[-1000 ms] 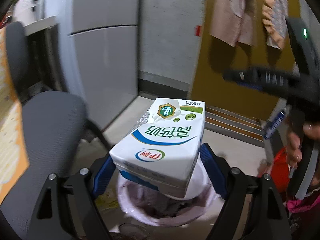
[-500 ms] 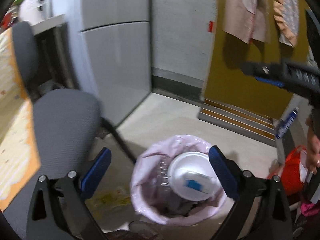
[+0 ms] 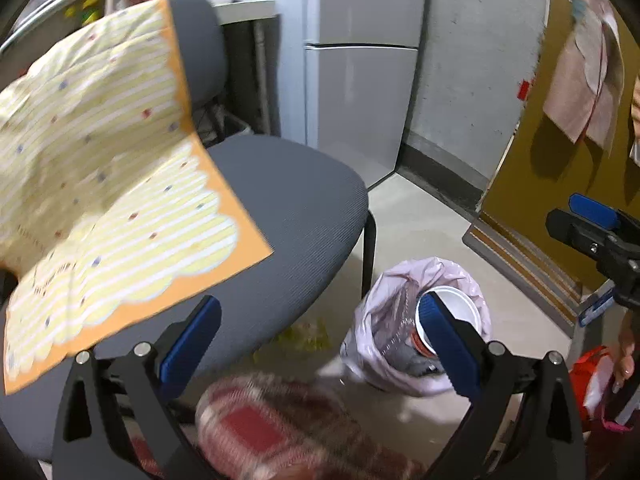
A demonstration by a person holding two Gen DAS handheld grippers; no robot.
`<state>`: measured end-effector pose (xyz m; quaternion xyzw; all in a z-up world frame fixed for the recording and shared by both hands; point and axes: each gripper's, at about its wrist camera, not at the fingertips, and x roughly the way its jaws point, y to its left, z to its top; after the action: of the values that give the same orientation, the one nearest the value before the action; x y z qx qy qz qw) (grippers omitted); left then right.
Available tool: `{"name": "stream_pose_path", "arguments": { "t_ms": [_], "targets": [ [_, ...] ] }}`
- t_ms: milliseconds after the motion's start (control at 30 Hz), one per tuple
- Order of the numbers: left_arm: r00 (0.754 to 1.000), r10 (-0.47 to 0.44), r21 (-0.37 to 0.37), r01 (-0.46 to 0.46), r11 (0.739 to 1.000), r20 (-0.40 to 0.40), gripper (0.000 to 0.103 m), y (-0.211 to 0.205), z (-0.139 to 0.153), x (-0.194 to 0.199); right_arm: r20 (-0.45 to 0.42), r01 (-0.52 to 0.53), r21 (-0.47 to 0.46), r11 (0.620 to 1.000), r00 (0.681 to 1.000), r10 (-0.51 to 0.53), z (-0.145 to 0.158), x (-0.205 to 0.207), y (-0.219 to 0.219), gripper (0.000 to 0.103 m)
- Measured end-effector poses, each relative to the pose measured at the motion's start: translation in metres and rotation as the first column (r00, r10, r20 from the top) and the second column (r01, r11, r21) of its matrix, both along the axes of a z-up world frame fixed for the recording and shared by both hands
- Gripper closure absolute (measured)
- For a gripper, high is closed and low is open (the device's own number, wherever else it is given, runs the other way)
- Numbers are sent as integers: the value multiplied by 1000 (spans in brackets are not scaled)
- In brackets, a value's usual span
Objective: Collect trash
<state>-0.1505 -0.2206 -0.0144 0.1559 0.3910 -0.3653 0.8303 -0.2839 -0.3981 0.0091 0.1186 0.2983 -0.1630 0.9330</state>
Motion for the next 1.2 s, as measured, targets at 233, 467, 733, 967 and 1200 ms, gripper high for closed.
{"name": "stream_pose_path", "arguments": {
  "t_ms": [233,467,733,967,1200],
  "targets": [
    [997,79,-12,-79,997,7,7,49,32,-7,8,-113,-59,992,994,113,37,-1,40,9],
    [985,165,-11,-165,986,40,7,86,63,-17,13,-210,-101,972,977,212,62,-4,68,9],
    [967,230,-51,-226,973,110,7,111,92,-24,33,-243,-140,960,968,250,79,-8,82,9],
    [965,238,-48,-234,971,110,7,112,92,-22,33,-239,-139,961,969,245,78,-8,84,9],
    [965,236,-51,-232,971,111,7,111,93,-21,34,-238,-134,962,969,245,77,-11,81,9]
  ]
}}
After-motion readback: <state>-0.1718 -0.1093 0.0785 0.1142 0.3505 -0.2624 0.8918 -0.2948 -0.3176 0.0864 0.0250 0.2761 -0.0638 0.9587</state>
